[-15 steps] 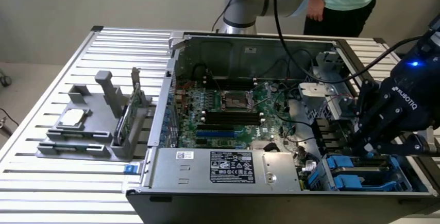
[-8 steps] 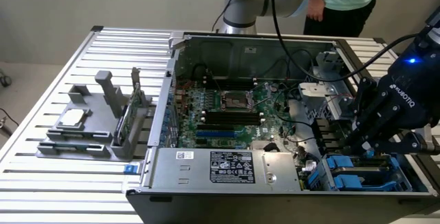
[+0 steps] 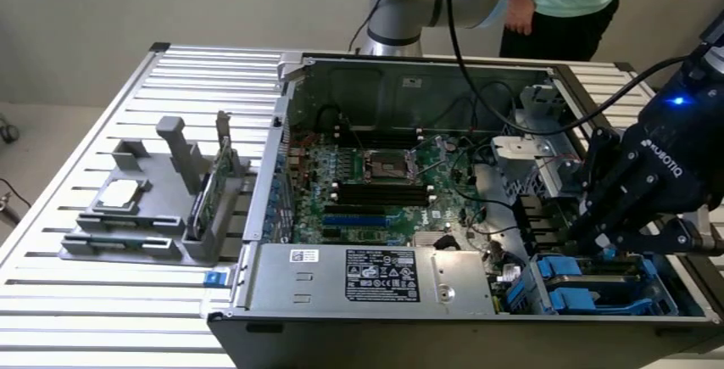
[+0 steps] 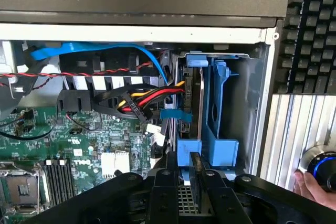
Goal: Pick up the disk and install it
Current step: 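Insert the second disk wire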
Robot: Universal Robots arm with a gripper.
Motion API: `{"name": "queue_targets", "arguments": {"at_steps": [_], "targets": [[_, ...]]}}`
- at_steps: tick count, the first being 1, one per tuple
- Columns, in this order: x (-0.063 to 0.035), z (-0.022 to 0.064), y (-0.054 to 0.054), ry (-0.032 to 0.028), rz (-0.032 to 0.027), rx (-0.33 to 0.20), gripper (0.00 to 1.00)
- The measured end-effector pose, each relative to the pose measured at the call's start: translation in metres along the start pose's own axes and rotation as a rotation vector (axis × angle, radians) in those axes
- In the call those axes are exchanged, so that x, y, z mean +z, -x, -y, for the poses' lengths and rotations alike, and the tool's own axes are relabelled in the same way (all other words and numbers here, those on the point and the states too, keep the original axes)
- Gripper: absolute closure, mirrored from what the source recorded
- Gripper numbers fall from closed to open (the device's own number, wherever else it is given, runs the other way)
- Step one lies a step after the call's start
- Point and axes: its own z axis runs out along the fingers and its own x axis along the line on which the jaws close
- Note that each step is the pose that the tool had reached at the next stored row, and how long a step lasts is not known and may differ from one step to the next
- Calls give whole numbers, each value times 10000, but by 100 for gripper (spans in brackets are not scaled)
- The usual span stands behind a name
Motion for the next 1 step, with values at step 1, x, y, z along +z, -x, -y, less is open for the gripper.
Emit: {"name": "queue_targets", "arguments": {"at_steps": [1], "targets": [[0,0,0,0,1,0,76]]}}
